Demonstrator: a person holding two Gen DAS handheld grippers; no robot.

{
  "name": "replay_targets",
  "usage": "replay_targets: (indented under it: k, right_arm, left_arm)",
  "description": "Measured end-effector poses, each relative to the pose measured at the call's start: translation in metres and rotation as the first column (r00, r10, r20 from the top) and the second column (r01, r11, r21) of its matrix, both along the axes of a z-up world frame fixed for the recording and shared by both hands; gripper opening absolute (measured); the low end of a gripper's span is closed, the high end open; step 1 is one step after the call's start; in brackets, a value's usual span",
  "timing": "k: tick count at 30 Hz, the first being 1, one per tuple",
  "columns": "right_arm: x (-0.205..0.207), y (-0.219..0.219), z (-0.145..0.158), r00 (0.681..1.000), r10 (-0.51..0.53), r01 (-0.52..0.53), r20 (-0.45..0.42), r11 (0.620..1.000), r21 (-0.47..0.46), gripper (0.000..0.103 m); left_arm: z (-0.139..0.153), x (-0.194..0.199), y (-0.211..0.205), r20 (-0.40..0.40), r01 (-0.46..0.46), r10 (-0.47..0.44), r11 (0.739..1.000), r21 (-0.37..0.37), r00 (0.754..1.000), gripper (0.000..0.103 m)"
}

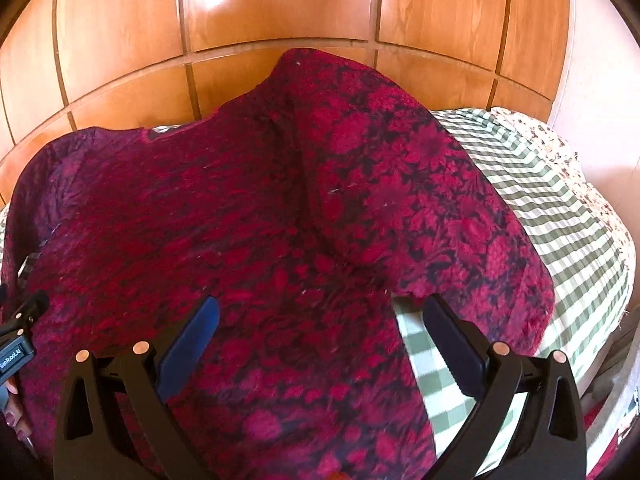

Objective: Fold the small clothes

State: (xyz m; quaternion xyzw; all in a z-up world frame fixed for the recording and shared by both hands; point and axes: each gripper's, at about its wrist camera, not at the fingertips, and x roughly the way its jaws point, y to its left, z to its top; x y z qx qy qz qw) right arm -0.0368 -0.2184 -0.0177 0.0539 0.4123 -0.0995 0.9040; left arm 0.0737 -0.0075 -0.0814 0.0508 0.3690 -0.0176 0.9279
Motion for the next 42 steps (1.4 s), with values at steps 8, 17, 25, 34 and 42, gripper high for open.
replay_targets:
  k: [8,17,25,34,42]
  right_arm:
    - [0.037,-0.068,-0.008,0.989,-0.148,0.148,-0.021,0.989,-0.005,0.101]
    - [0.085,-0.154,-0.015,0.939,-0.342,0.341,-0.029,0.939,-0.031,0.101]
    - [0.086,-0.209,-0.028,0.835,-0.535,0.540,-0.131,0.841,0.005,0.101]
    - [0.080,-0.072,0.011,0.984,-0.169,0.169,0.054,0.986,0.015,0.101]
    - [0.100,-0.001,-0.030,0.996,-0.027,0.016,-0.085,0.992,-0.125,0.101]
  left_arm:
    - [-0.012,0.000,-0.001,0.016,-0.007,0.007,0.999,0.032,1.000,0.100]
    - [-0.016,-0.007,-0.003,0.053,-0.013,0.011,0.999,0.040,0.999,0.100]
    - [-0.018,-0.008,-0.002,0.069,-0.009,0.007,0.999,0.036,0.998,0.100]
    - [-0.019,-0.009,-0.003,0.073,-0.008,0.006,0.999,0.037,0.997,0.100]
    - [-0.009,-0.003,0.012,0.033,-0.001,0.001,1.000,-0.004,0.999,0.100]
